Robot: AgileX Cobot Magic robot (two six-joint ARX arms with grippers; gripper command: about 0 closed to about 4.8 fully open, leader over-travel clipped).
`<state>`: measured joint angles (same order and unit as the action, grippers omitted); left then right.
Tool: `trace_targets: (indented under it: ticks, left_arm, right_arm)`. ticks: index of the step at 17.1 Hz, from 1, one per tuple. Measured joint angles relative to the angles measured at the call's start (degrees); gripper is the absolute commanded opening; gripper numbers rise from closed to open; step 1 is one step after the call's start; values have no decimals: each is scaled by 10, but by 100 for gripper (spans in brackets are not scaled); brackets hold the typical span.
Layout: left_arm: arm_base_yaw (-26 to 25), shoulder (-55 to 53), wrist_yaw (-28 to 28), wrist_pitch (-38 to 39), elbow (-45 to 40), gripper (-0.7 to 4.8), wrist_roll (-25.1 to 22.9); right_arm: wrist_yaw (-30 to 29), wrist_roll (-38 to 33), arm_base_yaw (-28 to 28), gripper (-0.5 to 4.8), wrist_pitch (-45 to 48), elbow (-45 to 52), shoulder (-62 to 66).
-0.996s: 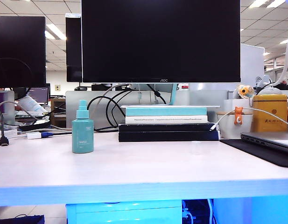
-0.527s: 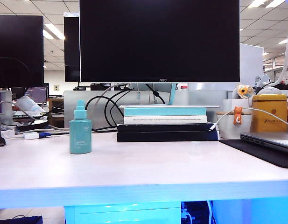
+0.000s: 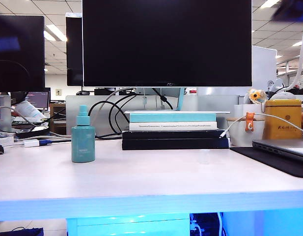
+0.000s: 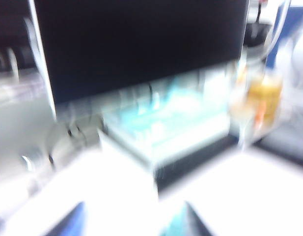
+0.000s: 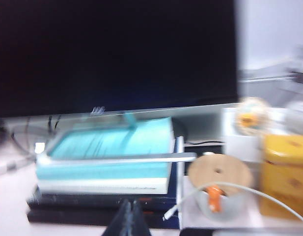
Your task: Pick up the sprayer with the left hand, pick up its lid with the right hand then put the lid on the sprayer.
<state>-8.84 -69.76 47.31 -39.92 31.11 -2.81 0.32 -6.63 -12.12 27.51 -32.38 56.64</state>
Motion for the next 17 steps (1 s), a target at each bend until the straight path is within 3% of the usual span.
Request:
trace_targets:
  ticks: [4,5,6,7,8,12,15,17]
  left_arm:
    - [23,-130,38,-45,0,286,-78]
    - [33,-150,34,-59,0,339,-104]
    - [41,-170,17,-72,0,421,-127]
    - [47,-203,-1,-103,2,450,-137]
    - [54,-235,-8,-125,3,471,-142]
    - [88,-341,-12,-189,5,472,-157]
    - [103,-380,35,-193,38,472,-139]
    - [110,-396,38,-191,50,472,-131]
  right_arm:
    - [-99,33,1,5,120,-6,145]
    - [-111,34,0,81,144,-6,174]
    - [-128,35,0,241,164,-6,207]
    - [-147,36,1,301,192,-5,242]
    - [-151,36,1,302,217,-5,266]
    - [-184,37,0,339,255,-7,348]
    - [-216,37,0,339,253,-11,371]
    - [-225,45,-1,339,256,-14,383]
